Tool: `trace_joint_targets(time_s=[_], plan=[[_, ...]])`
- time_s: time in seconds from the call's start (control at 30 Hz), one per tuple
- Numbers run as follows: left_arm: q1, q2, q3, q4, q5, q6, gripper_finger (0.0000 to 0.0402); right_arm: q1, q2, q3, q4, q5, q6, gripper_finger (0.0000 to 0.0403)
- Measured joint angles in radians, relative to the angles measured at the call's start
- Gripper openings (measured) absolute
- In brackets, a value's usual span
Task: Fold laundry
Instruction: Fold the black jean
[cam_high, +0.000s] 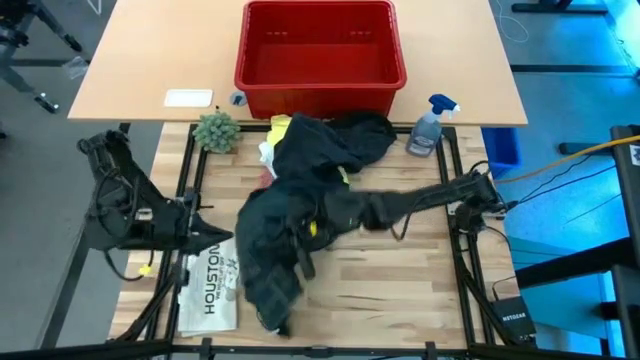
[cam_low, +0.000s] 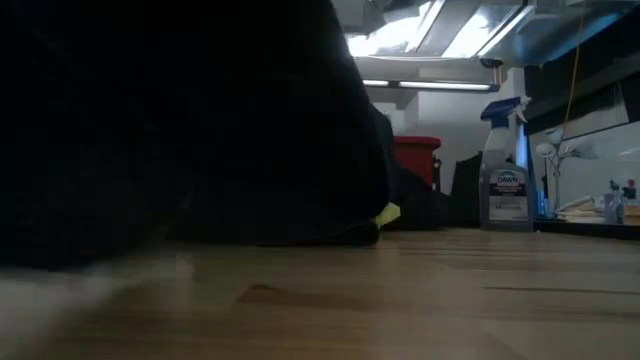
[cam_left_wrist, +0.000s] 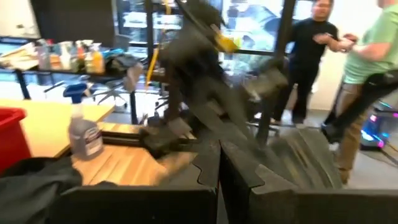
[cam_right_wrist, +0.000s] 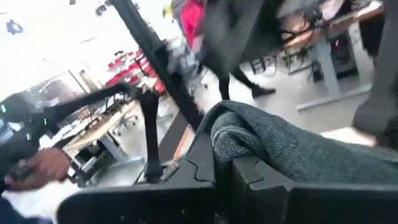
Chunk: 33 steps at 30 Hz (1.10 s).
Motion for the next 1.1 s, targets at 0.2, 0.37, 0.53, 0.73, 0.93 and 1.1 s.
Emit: trace_joint_targets(time_s=[0.2, 0.37, 0.53, 0.73, 0.93, 1.1], plan=[[-0.047, 0.047, 0.0, -0.011, 0.052, -0.082, 0.0, -0.096, -0.002, 0.099, -0.144, -0.011, -0.024, 0.0001], [-0.074, 0.111, 0.0, -0.016, 0.052, -0.178, 0.0, -0.154, 0.0, 0.094, -0.158, -0.033, -0.022, 0.0001], [-0.091, 0.149, 0.0, -0.017, 0.021, -0.237, 0.0, -0.165, 0.001, 0.086, -0.162, -0.051, -0.023, 0.0001], [-0.138, 0.153, 0.0, -0.015, -0.113, -0.27, 0.0, -0.161, -0.028, 0.102, -0.131, -0.097, -0.026, 0.0001], [-0.184, 0.156, 0.0, -0.009, -0.35, -0.251, 0.0, -0.187, -0.061, 0.171, -0.124, -0.099, -0.051, 0.0001], [-0.169, 0.221, 0.001, 0.008, -0.477, -0.21, 0.0, -0.23, -0.071, 0.282, -0.154, -0.108, -0.051, 0.0001]])
